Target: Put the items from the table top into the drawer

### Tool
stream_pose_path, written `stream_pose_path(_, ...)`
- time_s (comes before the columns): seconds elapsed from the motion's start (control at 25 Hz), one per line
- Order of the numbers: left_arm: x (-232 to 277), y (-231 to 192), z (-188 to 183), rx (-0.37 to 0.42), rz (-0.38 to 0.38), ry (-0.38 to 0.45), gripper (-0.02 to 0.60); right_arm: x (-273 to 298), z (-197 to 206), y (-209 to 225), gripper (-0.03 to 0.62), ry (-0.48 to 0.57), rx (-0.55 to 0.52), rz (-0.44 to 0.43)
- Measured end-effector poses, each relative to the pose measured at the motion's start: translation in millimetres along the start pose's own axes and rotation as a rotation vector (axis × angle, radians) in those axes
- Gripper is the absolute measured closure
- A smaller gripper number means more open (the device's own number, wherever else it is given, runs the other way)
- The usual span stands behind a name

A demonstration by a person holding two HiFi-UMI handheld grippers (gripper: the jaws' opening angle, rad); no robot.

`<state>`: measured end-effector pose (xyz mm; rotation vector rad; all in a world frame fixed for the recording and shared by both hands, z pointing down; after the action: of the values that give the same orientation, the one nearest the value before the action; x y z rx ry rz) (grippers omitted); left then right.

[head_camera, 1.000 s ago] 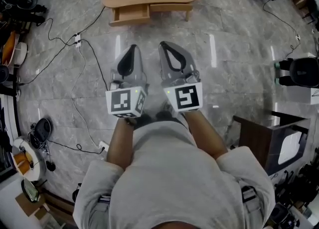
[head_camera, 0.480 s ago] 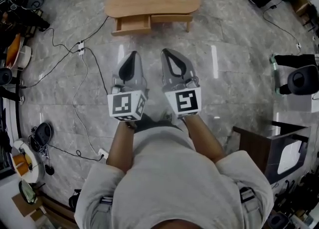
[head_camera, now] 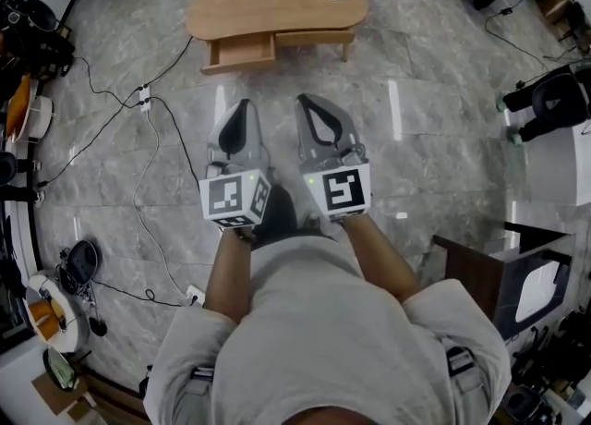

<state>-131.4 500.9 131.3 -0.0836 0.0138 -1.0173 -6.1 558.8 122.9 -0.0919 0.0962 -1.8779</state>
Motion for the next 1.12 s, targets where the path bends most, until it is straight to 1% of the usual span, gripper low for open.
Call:
stream_pose_path(0.16,33,1,1,0.024,0.016,0.001,0.561,22,2,24,0.587,-0.003,0.002,0.01)
stream_pose_path(0.24,52,-6,2,0.03,0.025,-0.006,0.561,41,4,34,0.586,-0.01,0.004,0.02)
stream_pose_path(0.4,92,-32,4,0.017,0.034,-0.044,0.561,84,8,45,0.586,-0.033,0.014,0.021)
stream_pose_path(0.52,122,-55,3,0.001,0.045,-0.056,0.561,119,8,50,0.586,-0.061,0.015,0.03)
stream_pose_path(0.76,170,-83,-10,-0.007,0.062,-0.034,0.561,170,1,66,0.586,-0.081,-0.006,0.041)
stream_pose_path(0.88,195,-102,-14,-0.032,0.065,-0.023,0.561,200,2,71,0.586,-0.082,-0.016,0.051)
stream_pose_path(1.04,216,-123,-9,-0.048,0.064,-0.039,0.561,229,2,76,0.586,-0.086,-0.018,0.054)
stream_pose_path(1.12,227,-134,-10,-0.046,0.05,-0.039,0.561,241,4,84,0.586,-0.1,-0.024,0.05)
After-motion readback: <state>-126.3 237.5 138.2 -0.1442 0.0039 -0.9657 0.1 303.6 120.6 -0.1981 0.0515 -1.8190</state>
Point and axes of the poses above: the fingertips, and each gripper's own axes: x forward along the fingers, y to its right, z out of its underside, the point moved 6 cm from there along -x, backward along the fingers, and after that the axes turned 10 degrees about -z, right-handed, at the moved point
